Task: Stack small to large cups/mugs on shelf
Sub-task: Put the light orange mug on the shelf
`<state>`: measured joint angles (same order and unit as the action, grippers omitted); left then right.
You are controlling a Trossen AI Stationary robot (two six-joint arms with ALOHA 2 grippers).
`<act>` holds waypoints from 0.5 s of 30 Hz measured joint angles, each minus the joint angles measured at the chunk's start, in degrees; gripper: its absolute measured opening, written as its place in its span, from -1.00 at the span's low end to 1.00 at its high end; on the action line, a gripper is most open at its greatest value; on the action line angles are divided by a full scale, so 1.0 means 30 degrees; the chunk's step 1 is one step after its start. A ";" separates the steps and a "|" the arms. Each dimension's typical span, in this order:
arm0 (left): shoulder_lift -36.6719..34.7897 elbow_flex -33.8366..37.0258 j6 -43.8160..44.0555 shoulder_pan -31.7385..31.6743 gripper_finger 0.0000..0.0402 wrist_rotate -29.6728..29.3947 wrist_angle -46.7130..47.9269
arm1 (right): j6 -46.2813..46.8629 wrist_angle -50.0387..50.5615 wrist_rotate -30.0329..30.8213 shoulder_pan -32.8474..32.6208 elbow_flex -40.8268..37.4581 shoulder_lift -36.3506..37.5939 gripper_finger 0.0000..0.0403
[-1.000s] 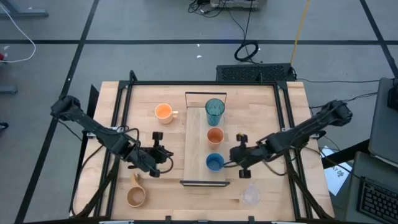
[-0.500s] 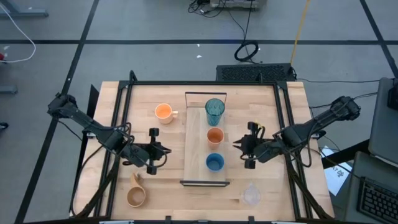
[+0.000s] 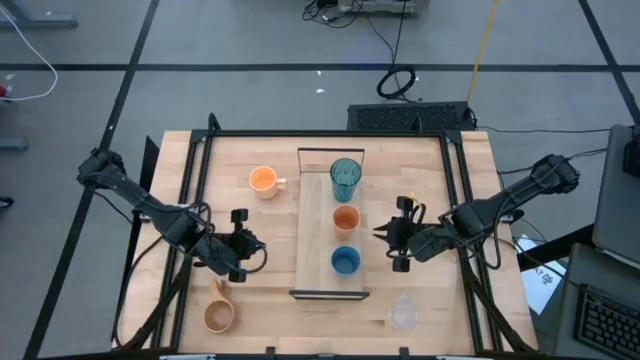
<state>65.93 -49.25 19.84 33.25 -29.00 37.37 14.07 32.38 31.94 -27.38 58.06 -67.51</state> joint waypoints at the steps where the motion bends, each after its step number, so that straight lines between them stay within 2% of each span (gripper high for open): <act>1: 0.0000 0.0000 0.0326 0.0092 -0.89 0.0274 0.0149 | -0.0026 0.0007 -0.0003 0.0000 0.0000 0.0000 -0.79; 9: 0.0000 -0.0011 0.2114 0.0430 -0.89 0.1803 0.0553 | -0.0579 0.0000 0.0000 0.0000 0.0000 0.0000 -0.79; 15: 0.0007 -0.1536 0.3446 0.0468 -0.89 0.1979 0.3283 | -0.0940 0.0000 -0.0003 0.0000 0.0000 0.0000 -0.79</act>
<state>65.95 -53.86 30.18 34.65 -23.06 47.22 11.25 32.38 31.93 -27.38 58.06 -67.51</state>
